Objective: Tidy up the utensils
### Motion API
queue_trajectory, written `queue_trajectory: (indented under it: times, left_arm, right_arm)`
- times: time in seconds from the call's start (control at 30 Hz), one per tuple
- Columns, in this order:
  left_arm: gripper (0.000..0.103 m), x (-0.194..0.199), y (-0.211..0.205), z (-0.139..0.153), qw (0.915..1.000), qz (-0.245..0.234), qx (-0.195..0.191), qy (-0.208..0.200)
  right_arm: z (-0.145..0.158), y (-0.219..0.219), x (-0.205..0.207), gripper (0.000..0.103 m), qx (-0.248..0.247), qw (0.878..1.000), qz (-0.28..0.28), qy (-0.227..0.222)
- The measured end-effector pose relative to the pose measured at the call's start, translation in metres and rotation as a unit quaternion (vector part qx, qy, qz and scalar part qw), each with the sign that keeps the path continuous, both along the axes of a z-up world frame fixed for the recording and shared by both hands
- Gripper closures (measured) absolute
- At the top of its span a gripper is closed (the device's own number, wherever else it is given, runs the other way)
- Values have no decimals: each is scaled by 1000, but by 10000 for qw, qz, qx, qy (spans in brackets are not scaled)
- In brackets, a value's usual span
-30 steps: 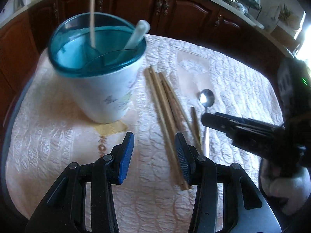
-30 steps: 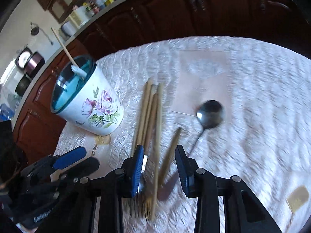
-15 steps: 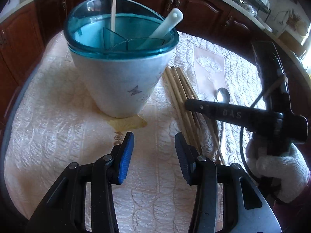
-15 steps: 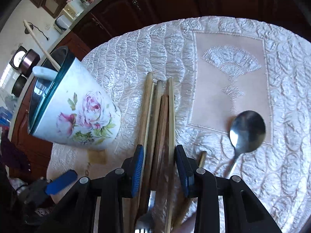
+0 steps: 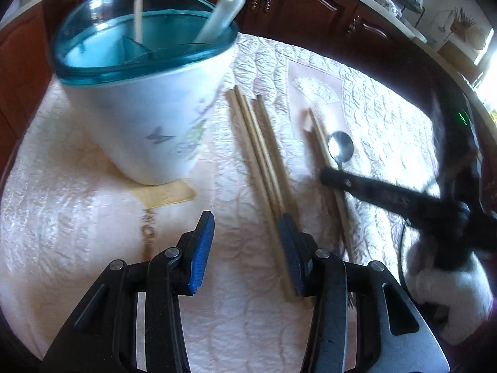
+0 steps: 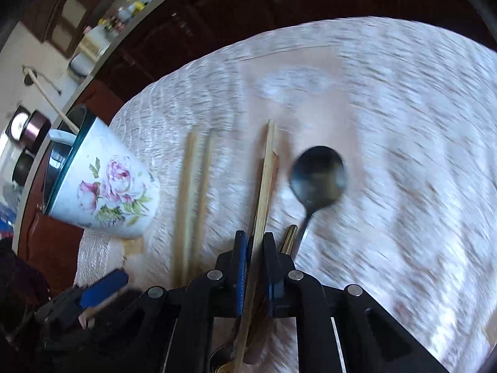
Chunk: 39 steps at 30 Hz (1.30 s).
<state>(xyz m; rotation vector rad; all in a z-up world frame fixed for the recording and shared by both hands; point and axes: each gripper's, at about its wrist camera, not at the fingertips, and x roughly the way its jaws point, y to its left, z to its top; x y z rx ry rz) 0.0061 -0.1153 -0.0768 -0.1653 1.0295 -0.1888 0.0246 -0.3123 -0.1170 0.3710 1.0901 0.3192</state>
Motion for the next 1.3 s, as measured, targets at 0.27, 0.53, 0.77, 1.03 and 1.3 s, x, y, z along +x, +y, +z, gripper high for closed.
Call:
queue_trajectory:
  times: [0.27,0.53,0.77,1.03,1.3]
  left_arm:
    - [88,20,-19,-25,9990,-110,-312,302]
    - [93,-12,4,-12,9970,-376,-433,517]
    - [93,-65,27,-12,9933,-808,-117,823]
    - [88,-71,45,5,9969,-586,68,511]
    - [87,-27,34,-1,9982,-365,202,421]
  right_arm:
    - [4,-19,-17,94,62,9999,29,101]
    - [10,-24,-38,94,-79,9998,-109,155]
    - [45,-8,-46,74,10,9996,173,-234]
    - [39,39,-24,72,-232,9965,778,-218]
    - [11,48,-2,95,-621,9956,701,65]
